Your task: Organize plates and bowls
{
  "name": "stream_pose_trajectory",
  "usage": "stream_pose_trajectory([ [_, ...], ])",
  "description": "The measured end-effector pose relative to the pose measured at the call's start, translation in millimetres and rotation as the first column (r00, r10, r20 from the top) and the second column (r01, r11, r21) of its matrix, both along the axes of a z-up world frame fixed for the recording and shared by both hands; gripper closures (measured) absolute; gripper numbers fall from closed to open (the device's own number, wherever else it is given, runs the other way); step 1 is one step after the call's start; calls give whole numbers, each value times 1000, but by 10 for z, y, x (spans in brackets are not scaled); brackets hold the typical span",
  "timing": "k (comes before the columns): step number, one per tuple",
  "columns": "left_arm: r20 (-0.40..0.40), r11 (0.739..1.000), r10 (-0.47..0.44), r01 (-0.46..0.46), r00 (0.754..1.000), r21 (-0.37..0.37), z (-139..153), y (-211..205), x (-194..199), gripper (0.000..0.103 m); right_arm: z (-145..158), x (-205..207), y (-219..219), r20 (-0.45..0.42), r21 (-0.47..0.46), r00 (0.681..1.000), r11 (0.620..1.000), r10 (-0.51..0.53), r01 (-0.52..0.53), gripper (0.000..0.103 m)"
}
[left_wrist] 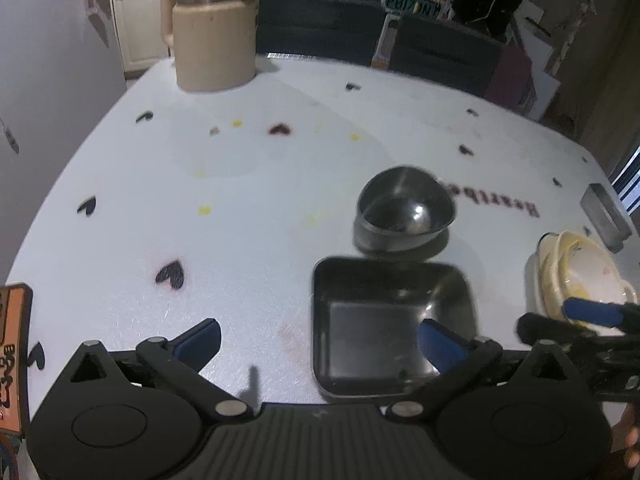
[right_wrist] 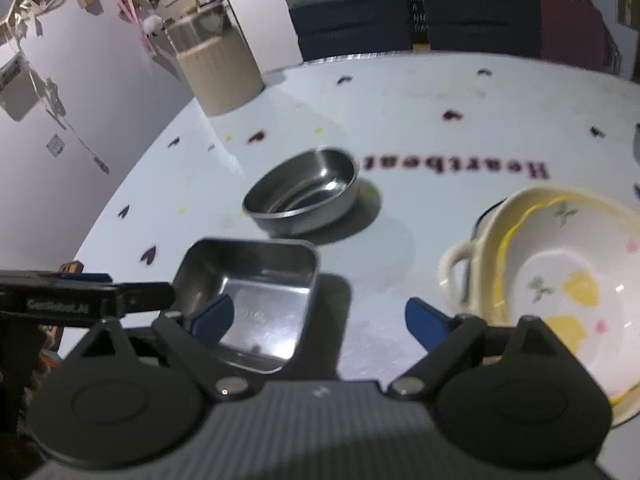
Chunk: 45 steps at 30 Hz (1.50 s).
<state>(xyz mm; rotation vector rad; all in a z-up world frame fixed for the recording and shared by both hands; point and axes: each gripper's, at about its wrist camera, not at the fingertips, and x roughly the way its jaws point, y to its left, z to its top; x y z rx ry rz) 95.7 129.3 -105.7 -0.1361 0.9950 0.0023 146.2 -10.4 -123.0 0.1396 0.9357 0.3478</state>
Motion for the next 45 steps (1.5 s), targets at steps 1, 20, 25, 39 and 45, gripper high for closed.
stream_pose_trajectory([
  [1,13,1000,-4,4,1000,-2,54,-44,5,0,58,-6,-62,12,-1,1000,1000,-5,5,3],
  [20,221,960,-242,266,945,-84,742,-1920,565,0,919,106,-2081,195,-33,930,946,-311,323,0],
  [25,234,941,-297,325,926,-91,666,-2528,857,0,920,152,-2768,214,-47,878,893,-428,447,0],
  [39,177,915,-361,384,916,-122,141,-3480,2010,0,-7,834,-3823,44,77,684,685,-728,724,0],
  [45,192,914,-341,372,920,-163,-55,-3707,2402,0,-320,1235,-3855,8,24,683,683,-730,730,11],
])
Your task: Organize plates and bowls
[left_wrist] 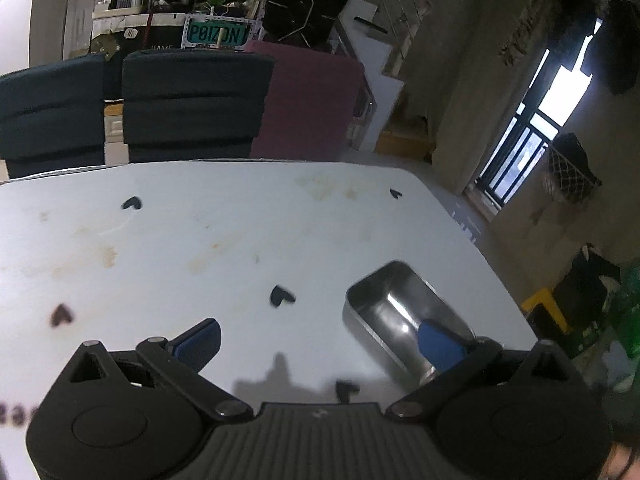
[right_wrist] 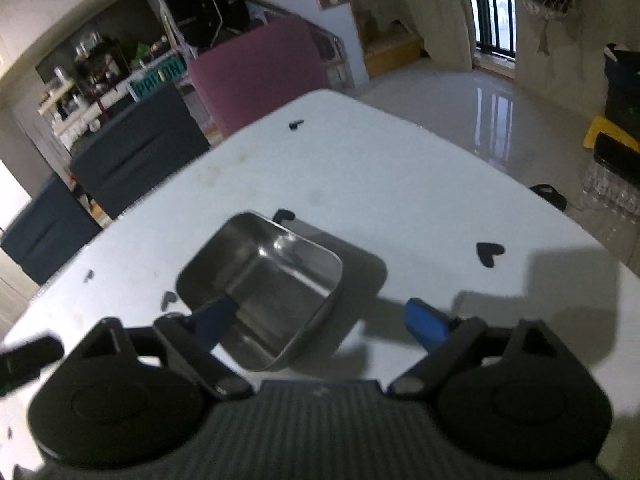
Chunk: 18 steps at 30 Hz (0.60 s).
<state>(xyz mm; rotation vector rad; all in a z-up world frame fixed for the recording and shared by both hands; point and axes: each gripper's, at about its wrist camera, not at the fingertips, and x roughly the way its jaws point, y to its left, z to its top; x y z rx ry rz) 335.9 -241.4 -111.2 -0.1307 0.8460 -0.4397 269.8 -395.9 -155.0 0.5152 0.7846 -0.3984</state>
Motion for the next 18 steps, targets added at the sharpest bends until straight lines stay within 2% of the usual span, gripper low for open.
stream_pose_trajectory([
  [4,-21,1000,-1,1,1000,-3,-161,-128,135,0,-124,104,-39,-42,-21,999,1000,-10,9,15],
  [7,-19,1000,-10,10,1000,25,-254,-204,173,0,-282,198,-75,-60,1,998,1000,20,-20,20],
  [9,-19,998,-13,14,1000,66,-304,-249,202,0,-345,231,-63,-90,-18,995,999,49,-50,30],
  [13,-23,997,-21,23,1000,70,-373,-234,223,0,-369,182,-156,-96,-33,994,998,51,-54,37],
  [15,-32,997,-41,43,999,68,-398,-241,217,2,-345,125,-215,-86,-31,995,998,52,-55,48],
  [16,-45,996,-54,57,998,70,-413,-257,219,6,-342,100,-239,-79,-31,995,998,54,-57,51],
  [18,-77,994,-80,86,994,68,-442,-282,216,16,-340,74,-267,-66,-36,995,997,68,-70,65],
])
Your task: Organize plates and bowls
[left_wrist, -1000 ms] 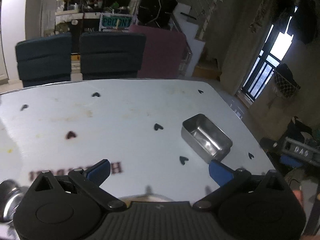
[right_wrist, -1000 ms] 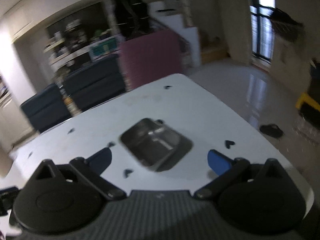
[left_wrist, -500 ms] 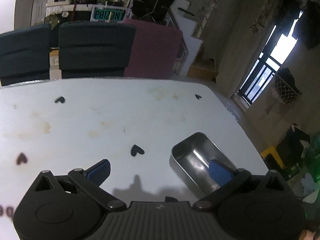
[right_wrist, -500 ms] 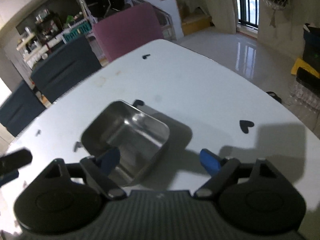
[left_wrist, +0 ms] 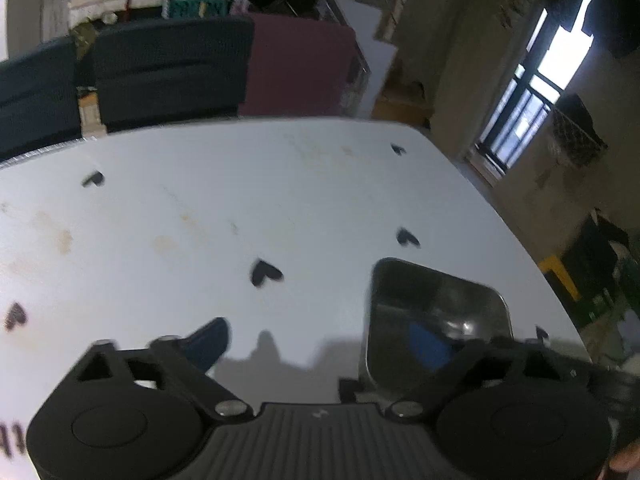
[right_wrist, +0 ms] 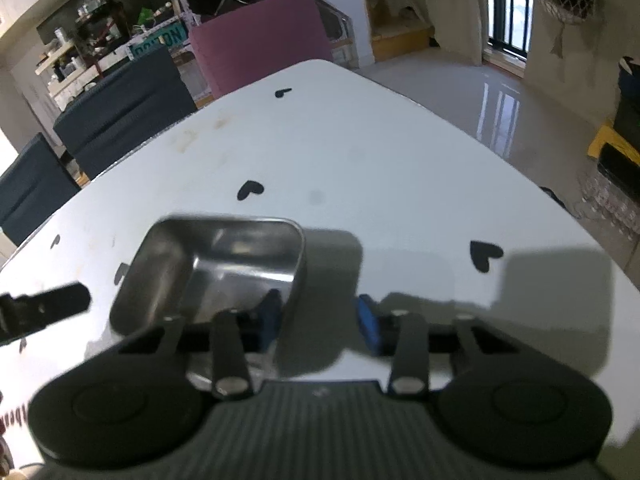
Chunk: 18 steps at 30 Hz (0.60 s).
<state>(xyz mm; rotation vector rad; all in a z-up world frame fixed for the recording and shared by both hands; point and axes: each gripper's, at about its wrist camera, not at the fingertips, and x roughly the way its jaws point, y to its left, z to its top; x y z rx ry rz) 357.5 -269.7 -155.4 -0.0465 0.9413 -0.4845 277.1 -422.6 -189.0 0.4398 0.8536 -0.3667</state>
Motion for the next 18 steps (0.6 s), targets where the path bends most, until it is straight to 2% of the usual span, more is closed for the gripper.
stream_pose_trajectory([
  [1,-16,1000,-9,9,1000,-2,-15,-13,1,21,2,-12,-1,4,-1,1000,1000,6,-6,69],
  [3,-38,999,-33,33,999,-6,-48,-42,-4,32,23,-26,8,12,0,1000,1000,21,-21,88],
  [5,-62,999,-51,51,997,-6,-93,-70,-8,48,34,-24,45,-2,-6,999,999,47,-47,96],
  [6,-76,998,-55,54,996,-10,-113,-79,-7,51,32,-18,77,-10,-21,998,998,65,-65,98],
  [8,-98,998,-58,56,993,-25,-133,-99,-26,70,55,-11,126,-24,-48,996,995,84,-85,99],
  [10,-115,998,-58,53,992,-41,-153,-104,-21,81,67,4,128,-27,-44,996,995,83,-84,99],
  [12,-122,997,-58,52,991,-51,-163,-109,-20,85,74,-4,132,-22,-41,996,995,87,-87,99],
  [16,-141,997,-61,53,988,-62,-211,-119,-22,86,99,17,138,-20,-50,995,994,99,-100,99],
  [18,-155,996,-55,42,986,-83,-242,-124,-21,91,105,18,144,-18,-49,994,993,108,-109,99],
])
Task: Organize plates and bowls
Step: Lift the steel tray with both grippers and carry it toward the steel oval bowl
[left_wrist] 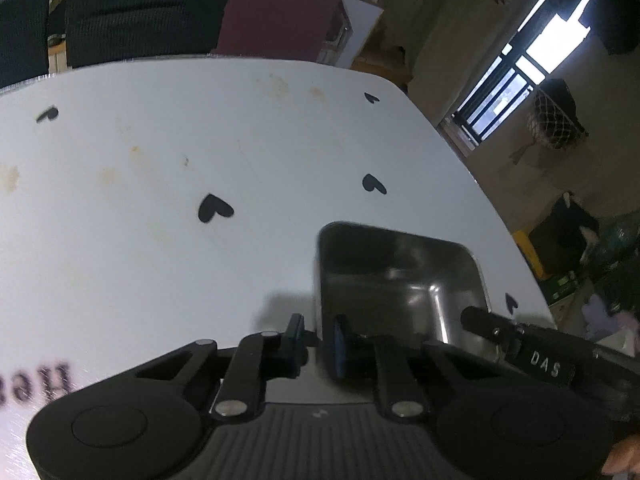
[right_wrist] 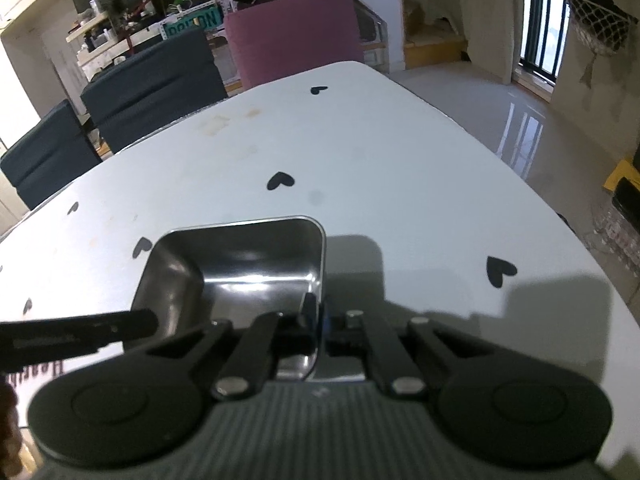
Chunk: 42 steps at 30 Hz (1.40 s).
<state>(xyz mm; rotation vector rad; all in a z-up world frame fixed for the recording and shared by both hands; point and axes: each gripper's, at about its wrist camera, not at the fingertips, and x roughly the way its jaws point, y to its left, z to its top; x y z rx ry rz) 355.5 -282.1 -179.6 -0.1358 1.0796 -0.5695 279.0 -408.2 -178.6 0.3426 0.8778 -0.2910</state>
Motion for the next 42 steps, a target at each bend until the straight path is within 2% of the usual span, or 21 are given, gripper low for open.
stream_pose_trajectory([
  [4,16,1000,18,-18,1000,13,25,-18,-30,100,29,-9,60,0,-28,1000,999,31,-31,100],
  [8,42,999,39,-39,998,3,178,46,-94,100,115,-61,82,24,-34,999,999,39,-38,100],
  [15,143,996,86,-86,986,-3,716,293,-346,100,478,-236,260,122,-29,991,998,58,-55,99],
  [21,234,991,133,-137,963,0,1198,616,-766,100,892,-509,499,208,-13,974,996,86,-86,99],
  [25,274,984,172,-180,946,4,1401,889,-1068,100,1084,-726,721,241,7,963,992,121,-126,99],
  [34,277,951,301,-310,913,-10,1427,1656,-1635,101,1283,-1021,1394,248,8,936,966,248,-258,98],
  [42,274,925,364,-380,890,6,1435,2344,-1829,101,1315,-1056,2062,205,-22,916,937,344,-348,98],
])
